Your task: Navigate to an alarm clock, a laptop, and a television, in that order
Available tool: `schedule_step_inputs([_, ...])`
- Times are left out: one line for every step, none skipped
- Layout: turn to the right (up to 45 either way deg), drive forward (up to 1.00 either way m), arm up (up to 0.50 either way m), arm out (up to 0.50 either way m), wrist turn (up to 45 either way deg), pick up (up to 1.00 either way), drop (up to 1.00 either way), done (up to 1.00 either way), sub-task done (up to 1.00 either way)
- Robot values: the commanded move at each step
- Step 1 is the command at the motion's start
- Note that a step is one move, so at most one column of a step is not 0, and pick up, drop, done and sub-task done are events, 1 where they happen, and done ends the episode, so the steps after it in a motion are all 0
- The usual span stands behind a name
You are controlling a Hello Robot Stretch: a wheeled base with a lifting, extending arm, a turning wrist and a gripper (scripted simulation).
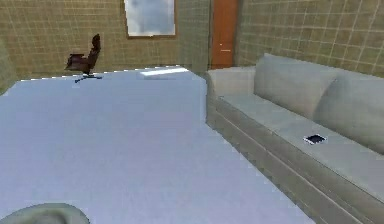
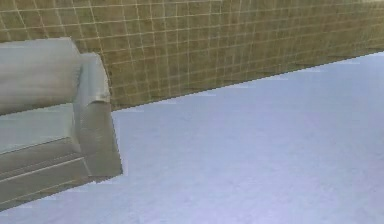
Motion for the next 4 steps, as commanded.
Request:
schedule_step_inputs([0.0,0.8,0.0,0.0,0.0,0.0,0.0,0.0,0.0])
schedule_step_inputs([-9.0,0.0,0.0,0.0,0.0,0.0,0.0,0.0,0.0])
schedule_step_inputs([0.0,1.0,0.0,0.0,0.0,0.0,0.0,0.0,0.0])
schedule_step_inputs([0.0,0.95,0.0,0.0,0.0,0.0,0.0,0.0,0.0])
